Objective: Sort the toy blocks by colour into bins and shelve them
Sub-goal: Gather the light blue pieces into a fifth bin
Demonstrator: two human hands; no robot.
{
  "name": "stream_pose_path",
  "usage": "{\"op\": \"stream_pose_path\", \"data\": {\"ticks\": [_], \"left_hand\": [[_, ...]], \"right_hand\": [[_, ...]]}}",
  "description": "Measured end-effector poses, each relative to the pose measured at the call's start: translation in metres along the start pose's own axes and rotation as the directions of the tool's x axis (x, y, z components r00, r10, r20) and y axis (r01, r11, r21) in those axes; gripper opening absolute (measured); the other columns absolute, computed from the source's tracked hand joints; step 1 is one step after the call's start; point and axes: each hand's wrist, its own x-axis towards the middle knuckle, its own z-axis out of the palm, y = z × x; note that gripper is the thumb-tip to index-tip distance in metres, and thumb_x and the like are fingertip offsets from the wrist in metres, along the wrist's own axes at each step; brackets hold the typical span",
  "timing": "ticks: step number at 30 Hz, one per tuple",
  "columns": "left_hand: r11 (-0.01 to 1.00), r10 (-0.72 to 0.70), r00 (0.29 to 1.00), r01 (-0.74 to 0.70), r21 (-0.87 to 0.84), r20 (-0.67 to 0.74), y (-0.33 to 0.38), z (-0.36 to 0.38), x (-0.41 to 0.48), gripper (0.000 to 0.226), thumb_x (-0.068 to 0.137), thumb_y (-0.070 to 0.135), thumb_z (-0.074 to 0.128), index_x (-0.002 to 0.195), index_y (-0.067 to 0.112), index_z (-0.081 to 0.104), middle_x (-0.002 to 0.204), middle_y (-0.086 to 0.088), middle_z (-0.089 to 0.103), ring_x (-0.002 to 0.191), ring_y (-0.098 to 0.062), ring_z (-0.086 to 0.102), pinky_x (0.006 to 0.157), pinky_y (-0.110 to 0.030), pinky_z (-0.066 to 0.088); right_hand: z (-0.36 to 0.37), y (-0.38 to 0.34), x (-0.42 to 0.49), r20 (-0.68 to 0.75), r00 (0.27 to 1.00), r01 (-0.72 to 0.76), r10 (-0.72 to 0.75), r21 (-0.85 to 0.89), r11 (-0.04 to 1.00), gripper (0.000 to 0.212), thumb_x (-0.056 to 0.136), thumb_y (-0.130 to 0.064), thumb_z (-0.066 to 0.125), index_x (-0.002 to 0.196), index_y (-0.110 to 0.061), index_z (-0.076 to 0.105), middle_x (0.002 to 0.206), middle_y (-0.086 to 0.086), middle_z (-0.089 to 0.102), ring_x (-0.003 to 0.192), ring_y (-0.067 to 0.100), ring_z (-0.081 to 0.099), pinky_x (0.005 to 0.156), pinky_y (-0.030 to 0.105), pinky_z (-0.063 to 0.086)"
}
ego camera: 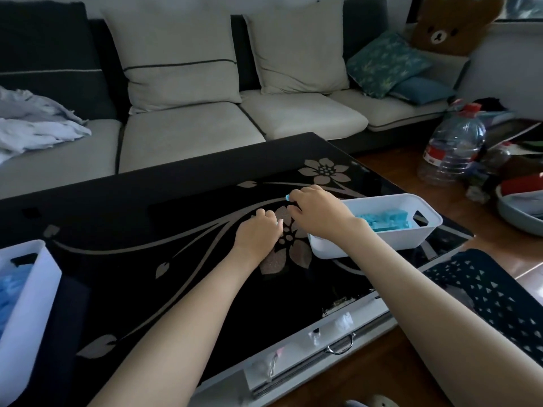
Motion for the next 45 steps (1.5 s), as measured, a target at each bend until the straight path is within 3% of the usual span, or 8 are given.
{"op": "stream_pose_path", "data": {"ticks": [6,9,11,15,21,27,33,45], "left_hand": [[1.000,-0.012,1.000,0.012,0.003,0.006,0.002,-0.008,-0.003,0.040,0.105,0.031,0.027,0.103,0.007,0.059,0.106,-0.007,0.059,0.087,-0.022,0.063,0.060,-0.025,0.037],[0.976,-0.118,0.993,0.113,-0.186,-0.013,0.000,-0.024,0.008,0.039,0.104,0.025,0.028,0.109,0.003,0.059,0.104,-0.013,0.058,0.092,-0.028,0.061,0.064,-0.029,0.035],[0.901,-0.190,0.975,0.128,-0.414,-0.112,0.007,-0.049,0.015,0.039,0.103,0.029,0.032,0.083,0.005,0.054,0.087,-0.012,0.051,0.084,-0.030,0.059,0.064,-0.031,0.033],[0.836,-0.017,0.941,-0.172,-0.521,-0.338,0.043,-0.094,0.021,0.035,0.101,0.032,0.040,0.072,0.011,0.043,0.078,-0.004,0.040,0.065,-0.022,0.046,0.059,-0.031,0.029],[0.897,0.292,0.952,-0.237,-0.373,0.096,0.068,-0.091,0.031,0.041,0.096,0.048,0.043,0.115,0.013,0.055,0.110,-0.002,0.053,0.092,-0.018,0.055,0.069,-0.029,0.040],[0.679,0.102,0.966,-0.243,-0.692,-0.239,0.039,-0.084,0.050,0.030,0.100,0.039,0.039,0.108,0.019,0.059,0.105,0.002,0.060,0.092,-0.015,0.058,0.076,-0.032,0.048],[0.844,-0.013,0.973,0.135,-0.519,0.232,0.011,-0.024,0.085,0.047,0.101,0.038,0.032,0.148,0.030,0.027,0.140,-0.008,0.035,0.121,-0.027,0.046,0.096,-0.039,0.042],[0.950,0.032,0.971,0.044,-0.309,0.236,0.027,0.008,0.098,0.024,0.101,0.021,0.033,0.121,0.010,0.041,0.121,-0.018,0.044,0.103,-0.032,0.052,0.077,-0.038,0.046]], "right_hand": [[-0.011,0.029,-0.016,0.046,0.999,-0.012,0.006,0.132,0.991,0.028,0.098,-0.021,0.041,0.116,-0.012,0.060,0.114,0.002,0.059,0.107,0.017,0.051,0.087,0.025,0.041],[-0.024,0.037,-0.026,0.012,0.997,-0.077,0.077,0.285,0.955,0.028,0.098,-0.023,0.044,0.120,-0.013,0.058,0.114,0.000,0.056,0.102,0.012,0.048,0.083,0.021,0.034],[-0.033,0.044,-0.030,0.021,0.988,-0.148,0.152,0.389,0.909,0.031,0.099,-0.027,0.042,0.122,-0.014,0.056,0.112,0.000,0.055,0.102,0.013,0.050,0.082,0.023,0.036],[-0.041,0.061,-0.033,0.032,0.967,-0.243,0.252,0.402,0.883,0.035,0.100,-0.029,0.036,0.120,-0.007,0.056,0.109,0.006,0.057,0.099,0.019,0.053,0.079,0.026,0.035],[-0.050,0.071,-0.034,0.028,0.961,-0.260,0.276,0.433,0.863,0.049,0.103,-0.036,0.024,0.125,-0.006,0.055,0.124,0.013,0.057,0.116,0.023,0.049,0.091,0.028,0.034],[-0.053,0.070,-0.024,0.015,0.989,-0.147,0.150,0.322,0.935,0.044,0.104,-0.029,0.025,0.122,-0.002,0.055,0.121,0.016,0.057,0.115,0.027,0.049,0.094,0.031,0.033],[-0.044,0.064,-0.007,0.104,0.994,-0.034,0.019,0.140,0.990,0.036,0.104,-0.023,0.027,0.122,-0.005,0.052,0.115,0.008,0.055,0.114,0.024,0.047,0.091,0.029,0.033],[-0.020,0.071,-0.018,0.248,0.969,-0.004,0.019,-0.059,0.998,0.037,0.105,-0.025,0.020,0.135,-0.017,0.041,0.124,0.007,0.051,0.120,0.025,0.042,0.101,0.040,0.028]]}}
